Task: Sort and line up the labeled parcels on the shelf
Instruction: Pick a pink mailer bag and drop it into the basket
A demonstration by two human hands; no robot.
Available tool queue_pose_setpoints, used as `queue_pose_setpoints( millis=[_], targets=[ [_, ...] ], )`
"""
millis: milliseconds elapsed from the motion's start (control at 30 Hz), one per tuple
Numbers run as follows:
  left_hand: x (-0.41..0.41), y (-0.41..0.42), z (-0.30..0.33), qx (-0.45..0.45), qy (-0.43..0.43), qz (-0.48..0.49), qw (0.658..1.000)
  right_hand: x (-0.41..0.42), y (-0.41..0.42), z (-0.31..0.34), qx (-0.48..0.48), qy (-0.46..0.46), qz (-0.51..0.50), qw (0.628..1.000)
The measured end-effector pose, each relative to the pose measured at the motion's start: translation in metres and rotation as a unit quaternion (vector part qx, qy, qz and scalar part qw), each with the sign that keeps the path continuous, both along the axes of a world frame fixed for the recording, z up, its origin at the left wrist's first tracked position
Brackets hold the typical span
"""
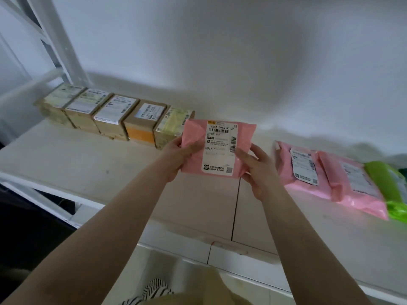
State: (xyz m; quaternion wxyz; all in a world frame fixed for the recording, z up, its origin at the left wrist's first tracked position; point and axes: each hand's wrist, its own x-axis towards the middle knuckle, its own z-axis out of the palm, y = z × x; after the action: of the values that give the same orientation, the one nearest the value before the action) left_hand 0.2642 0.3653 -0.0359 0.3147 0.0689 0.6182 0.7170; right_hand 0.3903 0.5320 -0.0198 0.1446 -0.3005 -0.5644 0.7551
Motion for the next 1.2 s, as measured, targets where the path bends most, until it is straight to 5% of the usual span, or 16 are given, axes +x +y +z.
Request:
queue_pose_setpoints(
  millis=[933,1200],
  targets=[
    [-0.002,0.006,0.01,0.012,-0.004,-0.012,1.0,0.004,-0.005,-0.003,0.019,0.049,-0.034,0.998],
    [0.056,0.046,0.005,0.018,-0.051,0.003,0.999,0.039,-0.018,-0.022,-0.111,0.075,-0.143,0.981]
  ],
)
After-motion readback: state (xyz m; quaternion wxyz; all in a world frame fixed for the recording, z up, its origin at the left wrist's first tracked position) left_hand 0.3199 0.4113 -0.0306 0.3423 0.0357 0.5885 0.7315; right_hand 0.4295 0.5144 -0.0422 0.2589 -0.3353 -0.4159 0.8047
